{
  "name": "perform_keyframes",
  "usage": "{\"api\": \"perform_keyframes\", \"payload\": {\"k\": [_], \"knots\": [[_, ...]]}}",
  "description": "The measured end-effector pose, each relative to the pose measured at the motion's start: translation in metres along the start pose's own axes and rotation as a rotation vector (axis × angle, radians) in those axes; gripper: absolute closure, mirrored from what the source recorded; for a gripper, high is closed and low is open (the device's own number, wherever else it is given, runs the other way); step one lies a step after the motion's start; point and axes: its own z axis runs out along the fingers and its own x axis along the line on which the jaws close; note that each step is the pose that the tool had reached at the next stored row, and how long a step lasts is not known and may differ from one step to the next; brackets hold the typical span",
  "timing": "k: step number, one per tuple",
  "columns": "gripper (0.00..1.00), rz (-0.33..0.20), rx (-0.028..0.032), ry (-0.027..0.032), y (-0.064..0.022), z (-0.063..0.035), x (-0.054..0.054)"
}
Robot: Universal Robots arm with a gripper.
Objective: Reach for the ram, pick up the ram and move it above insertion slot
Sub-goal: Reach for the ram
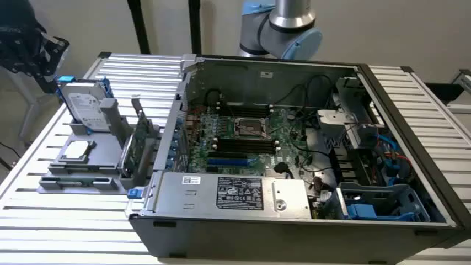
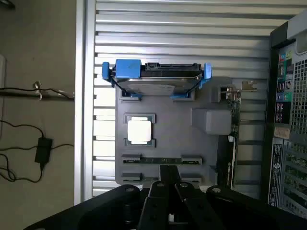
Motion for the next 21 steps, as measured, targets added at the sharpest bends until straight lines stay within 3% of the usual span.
{"api": "perform_keyframes", "payload": {"k": [13, 21], "knots": [[0.89, -0.006, 0.0001, -0.0004, 0.0000, -0.0001, 0.0001], [0.89, -0.150, 0.0001, 0.0047, 0.0000, 0.0000, 0.0002]]}}
